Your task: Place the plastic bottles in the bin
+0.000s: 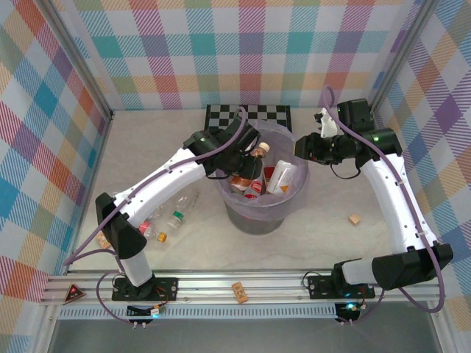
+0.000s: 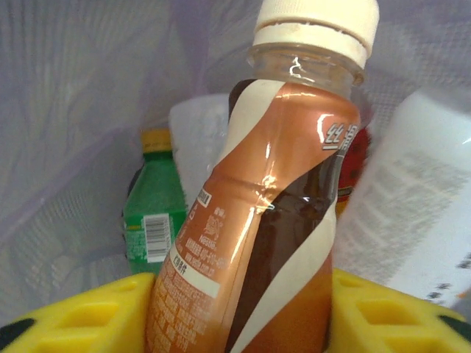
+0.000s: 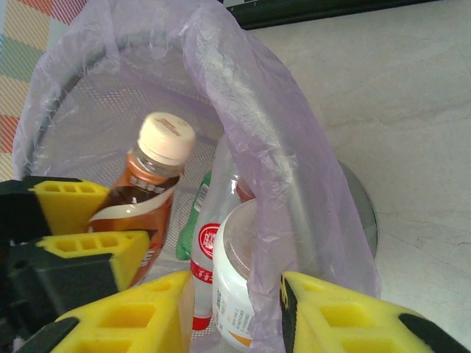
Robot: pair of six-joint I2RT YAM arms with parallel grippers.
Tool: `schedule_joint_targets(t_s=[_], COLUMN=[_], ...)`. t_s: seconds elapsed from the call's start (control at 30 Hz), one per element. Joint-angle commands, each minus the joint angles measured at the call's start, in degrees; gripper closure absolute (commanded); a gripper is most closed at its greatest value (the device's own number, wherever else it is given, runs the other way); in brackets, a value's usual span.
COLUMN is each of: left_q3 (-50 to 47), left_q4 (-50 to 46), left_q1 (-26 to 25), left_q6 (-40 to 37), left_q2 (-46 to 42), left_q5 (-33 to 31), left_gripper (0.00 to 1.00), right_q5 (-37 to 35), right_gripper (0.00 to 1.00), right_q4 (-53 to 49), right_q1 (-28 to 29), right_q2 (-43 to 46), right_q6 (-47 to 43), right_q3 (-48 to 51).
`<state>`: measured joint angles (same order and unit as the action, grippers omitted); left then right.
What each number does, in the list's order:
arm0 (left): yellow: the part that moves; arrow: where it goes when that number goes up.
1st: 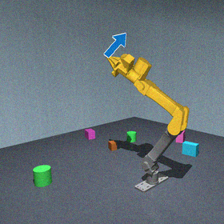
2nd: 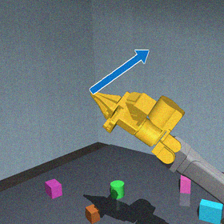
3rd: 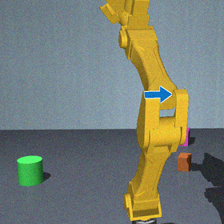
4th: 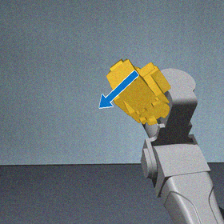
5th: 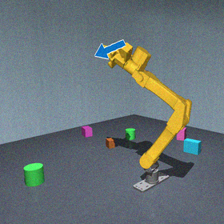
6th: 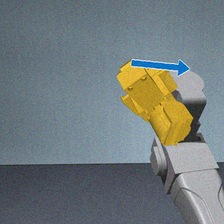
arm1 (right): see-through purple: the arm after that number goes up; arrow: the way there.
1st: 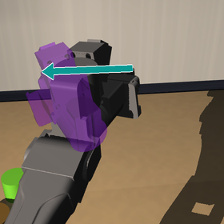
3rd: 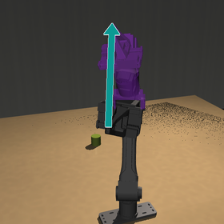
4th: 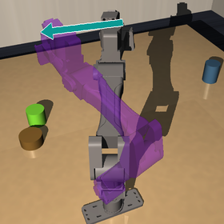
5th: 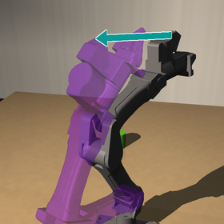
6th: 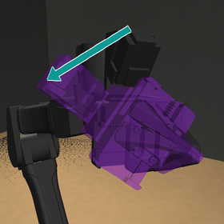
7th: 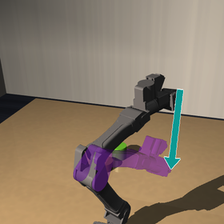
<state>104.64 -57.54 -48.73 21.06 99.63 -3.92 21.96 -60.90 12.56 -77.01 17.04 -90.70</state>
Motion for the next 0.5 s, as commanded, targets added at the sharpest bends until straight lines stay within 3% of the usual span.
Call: schedule_joint_targets(t_s=[0.0, 0.2, 0.47], left_q3=[-2.1, -4.5, -2.2], left_q4=[2.9, 6.9, 5.6], left_q1=[-0.4, 0.2, 0.5], left_q6=[3.0, 3.6, 2.1], left_q2=[-3.7, -6.2, -6.6], left_q5=[0.2, 1.9, -0.3], left_gripper=[0.41, 0.25, 0.22], right_q5=[0.1, 0.1, 0.0], right_gripper=[0.63, 0.63, 0.63], right_q4=[-0.2, -0.2, -0.2], right_q1=[0.3, 0.3, 0.2], right_q2=[-0.1, 0.0, 0.0], right_q6=[-1.1, -1.0, -1.0], right_q3=[0.2, 0.4, 0.5])
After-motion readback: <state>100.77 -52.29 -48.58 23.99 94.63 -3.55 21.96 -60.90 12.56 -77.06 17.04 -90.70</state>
